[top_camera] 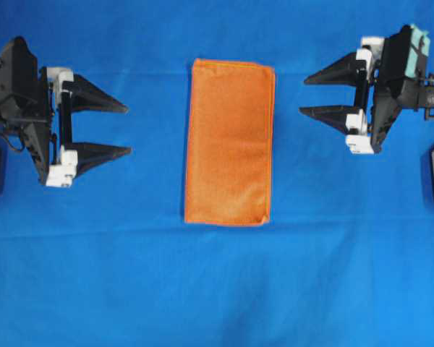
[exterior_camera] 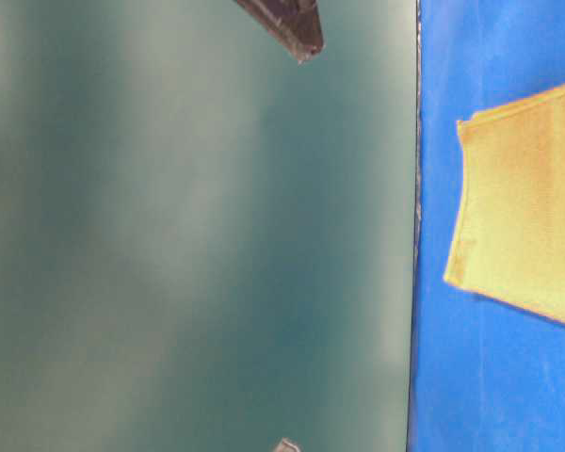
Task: Fold the orange towel.
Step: 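Move both grippers to the strip's top corners and pinch them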
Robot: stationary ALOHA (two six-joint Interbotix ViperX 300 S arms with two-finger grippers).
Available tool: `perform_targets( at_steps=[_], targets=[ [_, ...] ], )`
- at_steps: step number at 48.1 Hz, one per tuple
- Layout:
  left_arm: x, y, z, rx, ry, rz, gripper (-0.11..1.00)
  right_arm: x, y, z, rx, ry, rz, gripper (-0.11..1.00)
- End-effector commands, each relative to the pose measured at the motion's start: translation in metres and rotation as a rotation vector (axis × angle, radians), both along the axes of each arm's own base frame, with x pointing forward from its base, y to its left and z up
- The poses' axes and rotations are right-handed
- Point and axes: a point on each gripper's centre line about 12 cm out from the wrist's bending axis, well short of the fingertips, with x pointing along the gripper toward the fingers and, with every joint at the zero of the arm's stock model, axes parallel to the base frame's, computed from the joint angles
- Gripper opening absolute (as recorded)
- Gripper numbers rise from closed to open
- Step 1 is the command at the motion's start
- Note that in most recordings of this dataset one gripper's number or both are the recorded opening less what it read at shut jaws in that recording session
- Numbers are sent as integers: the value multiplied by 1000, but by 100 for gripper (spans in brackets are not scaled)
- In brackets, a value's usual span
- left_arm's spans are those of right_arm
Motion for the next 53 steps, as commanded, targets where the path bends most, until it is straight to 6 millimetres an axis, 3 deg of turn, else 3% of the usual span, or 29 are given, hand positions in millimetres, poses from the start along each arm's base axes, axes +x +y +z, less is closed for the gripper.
perform_targets(
  at_steps=[1,23,32,43,53],
  targets=[
    [2,1,8,7,-35,2,84,1,1,8,-2,-36,5,62],
    [2,2,10,29,-44,-2,84,2,1,9,-3,-37,7,62],
    [11,6,21,83,-83,-5,84,5,-2,12,0,-45,-1,61],
    [49,32,15,174,-35,31,84,26,-33,5,20,4,-84,61],
    [86,75,-15,213,79,101,84,49,-74,-19,48,153,-187,61]
  ],
)
